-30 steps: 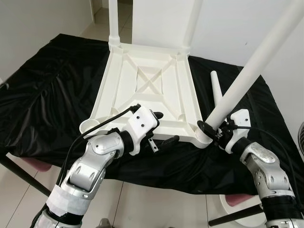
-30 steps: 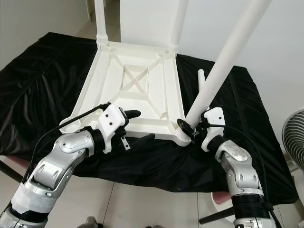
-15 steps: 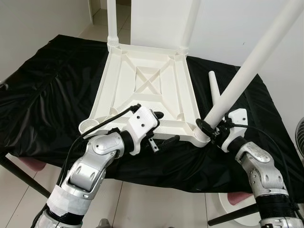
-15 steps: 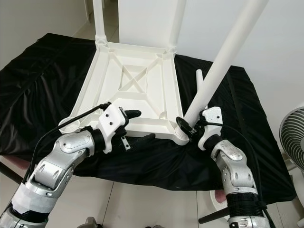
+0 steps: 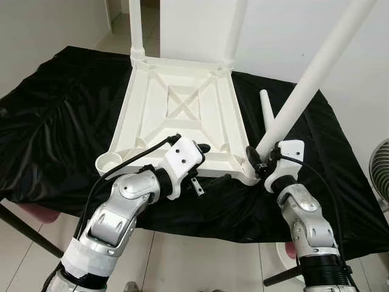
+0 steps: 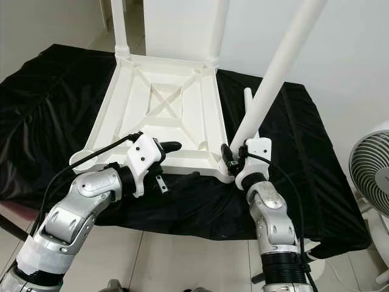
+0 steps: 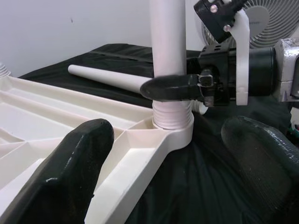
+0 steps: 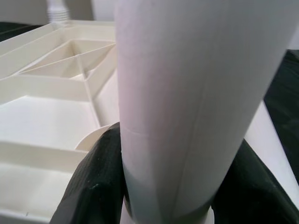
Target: Building children table
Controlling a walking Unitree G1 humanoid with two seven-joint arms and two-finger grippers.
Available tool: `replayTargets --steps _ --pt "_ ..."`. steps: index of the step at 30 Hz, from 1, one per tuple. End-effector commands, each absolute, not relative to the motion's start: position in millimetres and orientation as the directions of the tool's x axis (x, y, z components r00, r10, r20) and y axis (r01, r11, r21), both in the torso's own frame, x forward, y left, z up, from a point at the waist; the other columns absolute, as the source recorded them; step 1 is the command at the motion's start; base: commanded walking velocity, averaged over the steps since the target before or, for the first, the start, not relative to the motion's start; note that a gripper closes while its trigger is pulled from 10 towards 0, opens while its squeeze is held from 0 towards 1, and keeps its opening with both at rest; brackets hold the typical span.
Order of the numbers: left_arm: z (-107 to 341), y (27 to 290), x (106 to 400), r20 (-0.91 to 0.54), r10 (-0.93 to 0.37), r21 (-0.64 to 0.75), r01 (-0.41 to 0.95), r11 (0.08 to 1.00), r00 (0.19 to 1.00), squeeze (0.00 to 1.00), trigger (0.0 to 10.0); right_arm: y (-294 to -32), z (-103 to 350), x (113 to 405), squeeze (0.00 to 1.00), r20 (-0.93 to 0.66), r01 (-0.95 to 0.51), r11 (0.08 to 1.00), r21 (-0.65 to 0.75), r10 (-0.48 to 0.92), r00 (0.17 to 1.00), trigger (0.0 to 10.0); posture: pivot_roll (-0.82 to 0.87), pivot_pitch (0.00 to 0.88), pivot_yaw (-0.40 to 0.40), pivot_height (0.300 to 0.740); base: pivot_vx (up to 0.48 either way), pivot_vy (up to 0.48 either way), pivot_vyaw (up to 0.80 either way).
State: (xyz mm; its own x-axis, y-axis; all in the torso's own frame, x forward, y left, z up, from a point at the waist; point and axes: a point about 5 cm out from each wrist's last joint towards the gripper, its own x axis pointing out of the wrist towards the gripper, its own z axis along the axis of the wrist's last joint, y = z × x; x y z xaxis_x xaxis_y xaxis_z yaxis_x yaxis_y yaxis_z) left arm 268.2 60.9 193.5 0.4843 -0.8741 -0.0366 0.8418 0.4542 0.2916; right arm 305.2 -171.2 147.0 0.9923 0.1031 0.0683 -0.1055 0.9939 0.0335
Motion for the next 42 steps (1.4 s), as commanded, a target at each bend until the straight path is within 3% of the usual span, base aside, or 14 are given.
replayTargets --steps 1,12,31,32,34,35,42 --pt "192 59 266 -0.03 -0.864 0.287 0.832 0.475 0.503 0.0 10.0 -178 129 305 0.0 -0.026 0.023 0.999 0.024 -0.023 0.999 10.0 0.11 0.08 -0.086 0.74 0.0 0.0 0.0" --pt "192 57 265 -0.025 -0.865 0.287 0.832 0.474 0.501 0.0 10.0 -170 126 302 0.0 -0.028 0.254 0.966 0.043 -0.253 0.967 10.0 0.12 0.069 -0.099 0.74 0.0 0.0 0.0" --pt "193 57 265 -0.021 -0.865 0.287 0.832 0.475 0.501 0.0 10.0 -164 129 305 0.0 -0.021 0.345 0.935 0.077 -0.344 0.939 10.0 0.12 0.062 -0.1 0.74 0.0 0.0 0.0" --pt "193 57 264 -0.021 -0.865 0.286 0.832 0.475 0.501 0.0 10.0 -163 130 304 0.51 -0.014 0.339 0.937 0.078 -0.339 0.941 10.0 0.12 0.063 -0.101 0.74 0.0 0.0 0.0" --pt "193 57 264 -0.021 -0.866 0.286 0.833 0.474 0.5 0.0 10.0 -162 131 304 0.51 -0.007 0.335 0.939 0.079 -0.335 0.942 10.0 0.12 0.063 -0.101 0.74 0.0 0.0 0.0" --pt "193 57 264 -0.021 -0.866 0.286 0.833 0.474 0.5 0.0 10.0 -161 131 304 1.0 -0.007 0.327 0.941 0.087 -0.327 0.945 10.0 0.12 0.063 -0.101 0.74 0.0 0.0 0.0" --pt "193 57 265 -0.021 -0.866 0.284 0.833 0.475 0.5 0.0 10.0 -156 137 306 1.0 0.041 0.223 0.967 0.122 -0.23 0.972 10.0 0.11 0.064 -0.097 0.74 0.0 0.0 0.0"
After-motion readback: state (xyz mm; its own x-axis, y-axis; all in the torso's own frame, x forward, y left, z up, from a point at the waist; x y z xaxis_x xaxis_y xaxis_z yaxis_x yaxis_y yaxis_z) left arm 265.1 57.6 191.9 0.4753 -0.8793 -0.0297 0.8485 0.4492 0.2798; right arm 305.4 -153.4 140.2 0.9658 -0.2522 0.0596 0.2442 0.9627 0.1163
